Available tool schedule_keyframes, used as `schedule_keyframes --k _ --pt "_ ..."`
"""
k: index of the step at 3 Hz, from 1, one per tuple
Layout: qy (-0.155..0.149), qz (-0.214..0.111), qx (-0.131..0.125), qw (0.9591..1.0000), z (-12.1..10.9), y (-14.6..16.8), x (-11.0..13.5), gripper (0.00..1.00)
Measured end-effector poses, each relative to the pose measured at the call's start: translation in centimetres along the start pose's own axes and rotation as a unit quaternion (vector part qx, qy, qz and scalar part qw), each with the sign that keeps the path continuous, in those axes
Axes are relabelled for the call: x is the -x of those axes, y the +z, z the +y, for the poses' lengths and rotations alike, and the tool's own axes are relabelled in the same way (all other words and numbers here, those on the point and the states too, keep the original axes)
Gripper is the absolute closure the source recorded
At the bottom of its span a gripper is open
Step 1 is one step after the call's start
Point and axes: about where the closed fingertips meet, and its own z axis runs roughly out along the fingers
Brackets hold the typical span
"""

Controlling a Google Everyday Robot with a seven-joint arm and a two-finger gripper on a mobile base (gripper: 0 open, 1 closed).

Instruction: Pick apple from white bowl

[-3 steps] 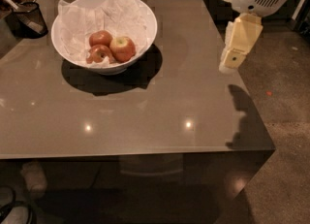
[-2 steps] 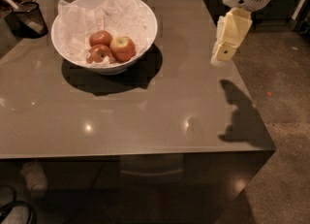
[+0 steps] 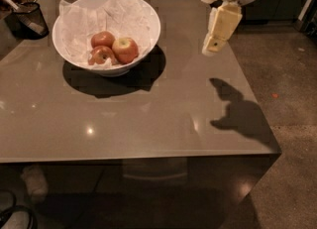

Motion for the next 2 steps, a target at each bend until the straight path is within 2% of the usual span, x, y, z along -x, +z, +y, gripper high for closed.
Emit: schedule_keyframes --k 1,2 --pt "-0.009 -0.006 0.006 0.9999 -0.59 0.52 0.80 0.22" --pt "-0.019 -0.010 0.013 0.9997 -1.08 1.02 1.55 0.14"
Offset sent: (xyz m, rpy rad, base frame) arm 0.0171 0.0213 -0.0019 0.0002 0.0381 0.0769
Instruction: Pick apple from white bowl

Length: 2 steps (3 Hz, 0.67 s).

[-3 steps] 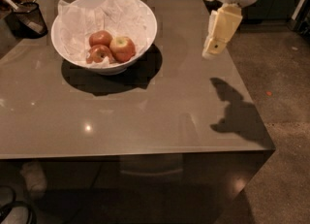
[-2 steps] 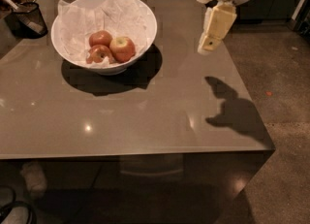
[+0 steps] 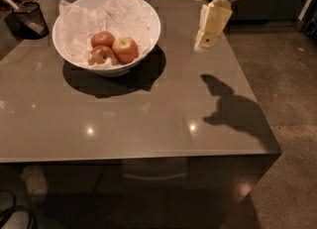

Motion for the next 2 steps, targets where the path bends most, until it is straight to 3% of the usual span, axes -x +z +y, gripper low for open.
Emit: schedule_keyframes --k 1,2 --pt "-0.001 0.000 0.000 1.0000 -0.04 0.02 0.05 0.00" --pt "-0.001 0.000 0.000 1.0000 -0.04 0.02 0.06 0.00"
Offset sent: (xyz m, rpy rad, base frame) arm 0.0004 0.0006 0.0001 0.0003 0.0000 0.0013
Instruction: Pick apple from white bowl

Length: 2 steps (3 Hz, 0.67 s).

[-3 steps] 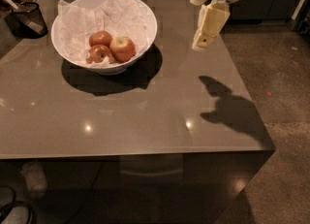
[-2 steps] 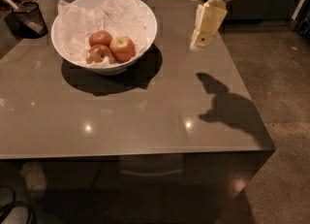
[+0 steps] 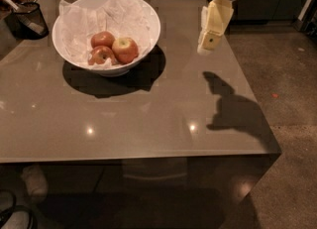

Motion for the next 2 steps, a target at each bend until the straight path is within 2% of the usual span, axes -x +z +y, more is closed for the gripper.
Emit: schedule_keyframes --k 1,2 --pt "-0.010 -0.012 -0.003 0.9999 -0.2 0.2 0.3 0.00" --pt "-0.028 -0.016 0.008 0.9995 -1.3 1.5 1.1 0.00"
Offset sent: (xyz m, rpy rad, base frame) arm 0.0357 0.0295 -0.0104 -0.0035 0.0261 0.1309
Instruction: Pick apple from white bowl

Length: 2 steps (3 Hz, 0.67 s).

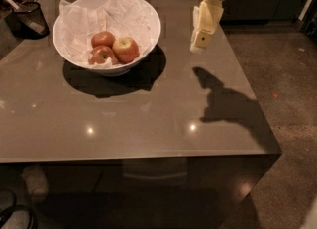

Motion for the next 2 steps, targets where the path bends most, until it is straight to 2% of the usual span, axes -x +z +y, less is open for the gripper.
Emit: schedule_keyframes --k 2 --pt "-0.039 -0.019 0.044 0.9981 -2.8 4.1 3.0 0.00"
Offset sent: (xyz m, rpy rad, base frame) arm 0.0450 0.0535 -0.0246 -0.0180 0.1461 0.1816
